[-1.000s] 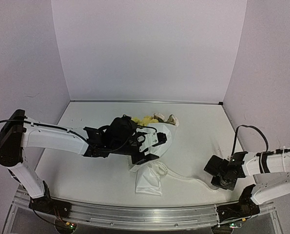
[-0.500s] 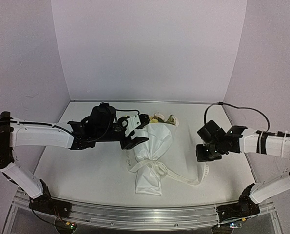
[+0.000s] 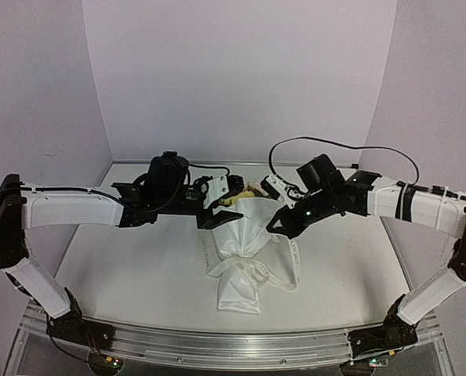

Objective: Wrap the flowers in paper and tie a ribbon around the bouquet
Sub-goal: Cross the half-tied ribbon over the folded bouquet.

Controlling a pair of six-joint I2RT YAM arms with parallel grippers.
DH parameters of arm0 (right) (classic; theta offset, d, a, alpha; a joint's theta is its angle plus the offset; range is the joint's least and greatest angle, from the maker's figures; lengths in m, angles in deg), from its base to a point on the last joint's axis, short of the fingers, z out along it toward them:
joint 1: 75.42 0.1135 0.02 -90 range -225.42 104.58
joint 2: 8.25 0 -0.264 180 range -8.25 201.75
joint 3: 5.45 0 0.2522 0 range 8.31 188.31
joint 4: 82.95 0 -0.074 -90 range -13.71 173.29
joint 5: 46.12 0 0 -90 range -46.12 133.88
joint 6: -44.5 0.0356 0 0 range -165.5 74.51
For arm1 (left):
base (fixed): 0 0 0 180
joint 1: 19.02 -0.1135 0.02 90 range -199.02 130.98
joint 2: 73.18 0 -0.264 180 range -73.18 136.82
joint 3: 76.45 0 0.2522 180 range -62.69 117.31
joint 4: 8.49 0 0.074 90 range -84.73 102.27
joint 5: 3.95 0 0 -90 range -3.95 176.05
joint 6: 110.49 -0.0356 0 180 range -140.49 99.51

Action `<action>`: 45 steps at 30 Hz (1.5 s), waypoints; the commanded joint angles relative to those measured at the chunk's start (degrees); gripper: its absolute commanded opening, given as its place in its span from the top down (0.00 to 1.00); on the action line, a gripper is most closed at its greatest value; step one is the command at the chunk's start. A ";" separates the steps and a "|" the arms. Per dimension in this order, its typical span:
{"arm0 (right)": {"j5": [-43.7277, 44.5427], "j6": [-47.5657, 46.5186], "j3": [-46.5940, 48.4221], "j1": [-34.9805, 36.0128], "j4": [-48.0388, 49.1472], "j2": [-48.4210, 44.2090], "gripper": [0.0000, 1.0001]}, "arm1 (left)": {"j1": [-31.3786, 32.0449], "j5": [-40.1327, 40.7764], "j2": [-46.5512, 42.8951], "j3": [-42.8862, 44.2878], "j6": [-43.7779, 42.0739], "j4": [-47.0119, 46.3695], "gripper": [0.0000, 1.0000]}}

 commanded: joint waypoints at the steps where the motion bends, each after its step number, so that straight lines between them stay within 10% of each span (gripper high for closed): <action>1: -3.26 -6.95 3.12 2.42 1.90 -0.37 1.00 | -0.11 -6.62 1.95 4.34 -0.80 2.89 0.41; 29: -2.03 -10.90 5.21 4.27 2.55 -1.18 1.00 | -0.10 -18.05 11.02 13.40 1.01 9.01 0.48; 41: 1.35 -8.79 3.85 4.24 3.56 -1.72 1.00 | -0.11 -18.81 13.28 14.82 4.01 8.66 0.98; 45: 6.67 -6.27 2.14 4.25 3.81 -3.46 0.88 | -0.19 -14.77 12.70 12.86 8.40 3.67 1.00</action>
